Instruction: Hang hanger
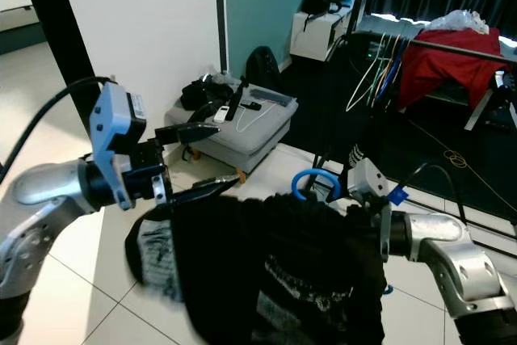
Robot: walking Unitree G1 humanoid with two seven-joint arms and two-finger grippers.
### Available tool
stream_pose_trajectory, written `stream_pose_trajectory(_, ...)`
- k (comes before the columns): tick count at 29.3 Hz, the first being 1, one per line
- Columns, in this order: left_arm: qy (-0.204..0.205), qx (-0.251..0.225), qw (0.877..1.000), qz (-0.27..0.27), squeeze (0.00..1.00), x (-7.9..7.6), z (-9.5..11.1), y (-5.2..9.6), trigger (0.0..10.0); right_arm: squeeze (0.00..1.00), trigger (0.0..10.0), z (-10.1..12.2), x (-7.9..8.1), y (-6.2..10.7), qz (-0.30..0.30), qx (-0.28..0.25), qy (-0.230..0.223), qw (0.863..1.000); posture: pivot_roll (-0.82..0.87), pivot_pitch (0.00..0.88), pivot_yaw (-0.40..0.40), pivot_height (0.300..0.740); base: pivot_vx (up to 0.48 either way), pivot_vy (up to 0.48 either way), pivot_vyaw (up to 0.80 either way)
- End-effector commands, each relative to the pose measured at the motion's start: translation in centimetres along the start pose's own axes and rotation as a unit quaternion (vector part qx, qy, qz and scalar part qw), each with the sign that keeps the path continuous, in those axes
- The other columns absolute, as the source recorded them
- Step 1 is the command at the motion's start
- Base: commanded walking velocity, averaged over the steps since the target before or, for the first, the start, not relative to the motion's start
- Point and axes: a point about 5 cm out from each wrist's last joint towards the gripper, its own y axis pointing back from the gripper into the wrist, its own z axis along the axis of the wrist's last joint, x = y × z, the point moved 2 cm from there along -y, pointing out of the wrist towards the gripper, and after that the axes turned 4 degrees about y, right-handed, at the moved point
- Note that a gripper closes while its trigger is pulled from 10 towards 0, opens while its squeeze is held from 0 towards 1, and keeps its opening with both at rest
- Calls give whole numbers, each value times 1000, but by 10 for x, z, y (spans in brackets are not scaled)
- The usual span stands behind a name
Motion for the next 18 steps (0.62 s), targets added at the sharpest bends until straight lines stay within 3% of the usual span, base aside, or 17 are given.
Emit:
stream_pose_trajectory(1,9,12,999,-37,0,-10,-3,-1,10000,0,10000,8,-1,-1,4,-11,14,1000,43,17,-49,740,0,0,0)
stream_pose_trajectory(5,18,54,995,-85,0,-22,-8,7,10000,0,10000,12,-1,-4,8,-14,20,1000,43,17,-49,740,0,0,0)
stream_pose_trajectory(8,23,74,992,-97,0,-26,-12,10,10000,0,10000,13,-1,-6,11,-14,22,1000,55,15,-48,740,0,0,0)
stream_pose_trajectory(9,28,102,990,-97,0,-26,-20,11,10000,0,10000,14,1,-10,21,-11,28,999,60,15,-49,740,0,0,0)
stream_pose_trajectory(11,28,102,990,-97,0,-26,-20,11,10000,0,10000,14,1,-10,21,-11,28,999,60,15,-49,740,0,0,0)
stream_pose_trajectory(14,31,132,989,-61,0,-18,-34,7,10000,0,10000,17,6,-16,39,-9,39,998,59,11,-49,740,0,0,0)
stream_pose_trajectory(18,30,135,990,-25,0,-8,-40,4,10000,0,10000,19,9,-20,49,-10,45,998,55,12,-50,740,0,0,0)
